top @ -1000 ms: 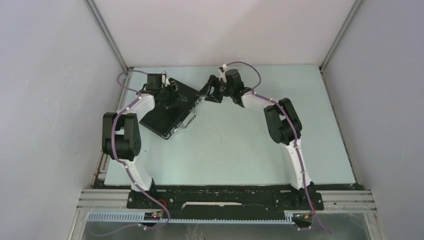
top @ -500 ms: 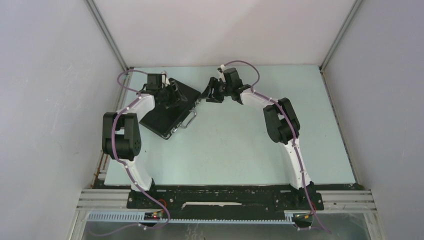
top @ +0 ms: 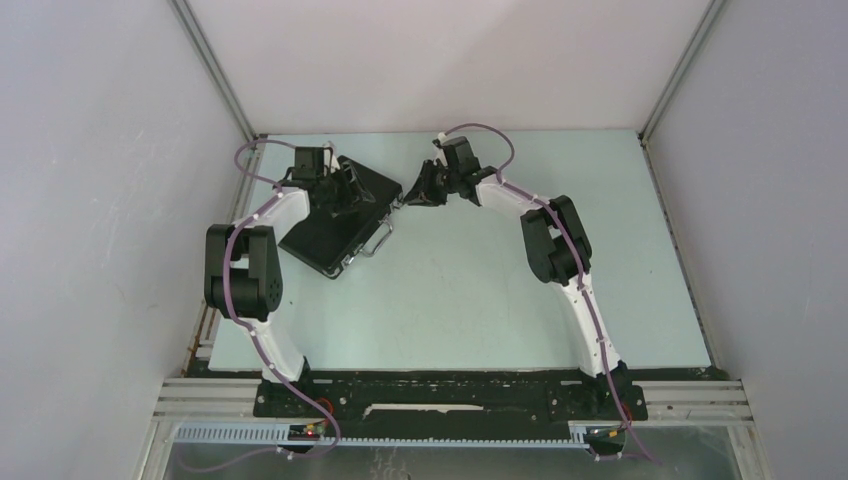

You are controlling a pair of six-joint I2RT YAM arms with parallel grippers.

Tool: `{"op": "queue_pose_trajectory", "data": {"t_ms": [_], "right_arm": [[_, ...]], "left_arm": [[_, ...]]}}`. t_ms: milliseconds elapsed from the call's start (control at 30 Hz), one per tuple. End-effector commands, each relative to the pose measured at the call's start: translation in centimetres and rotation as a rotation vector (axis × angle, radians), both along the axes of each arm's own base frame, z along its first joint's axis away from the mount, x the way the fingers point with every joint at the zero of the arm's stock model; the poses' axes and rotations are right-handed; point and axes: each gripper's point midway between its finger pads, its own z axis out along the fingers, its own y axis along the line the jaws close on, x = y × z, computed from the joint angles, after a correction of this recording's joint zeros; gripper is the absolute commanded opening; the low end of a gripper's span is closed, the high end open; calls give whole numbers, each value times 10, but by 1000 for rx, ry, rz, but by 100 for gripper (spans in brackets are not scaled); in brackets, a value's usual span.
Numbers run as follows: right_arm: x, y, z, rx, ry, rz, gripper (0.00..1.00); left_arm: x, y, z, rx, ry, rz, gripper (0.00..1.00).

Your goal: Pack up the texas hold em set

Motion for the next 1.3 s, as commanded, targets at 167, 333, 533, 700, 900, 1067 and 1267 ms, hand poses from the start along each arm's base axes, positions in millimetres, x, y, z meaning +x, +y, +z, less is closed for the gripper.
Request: {"op": "queue_pose_trajectory", "data": {"t_ms": [167,333,533,700,900,1067,1267], "right_arm": [[-4,3,4,-18,-29,17,28],[-5,7,-3,-16,10,29,26],[-11,21,-14,59,71,41,22],[-7,9,-27,69,127,-10,16],[-15,17,-34,106,179,5,18],[-6,22,-45,123,220,-29,20],[-3,27,-46,205,253,-63,25]], "left_arm": [[-25,8,-32,51,143,0,62],[-24,8,-32,52,141,-1,63],[-24,8,-29,48,136,-2,63],[-23,7,-25,43,125,-6,63],[-22,6,-19,37,112,-7,63],[-22,7,-16,37,105,-5,63],[-20,8,-15,28,99,4,62]]}}
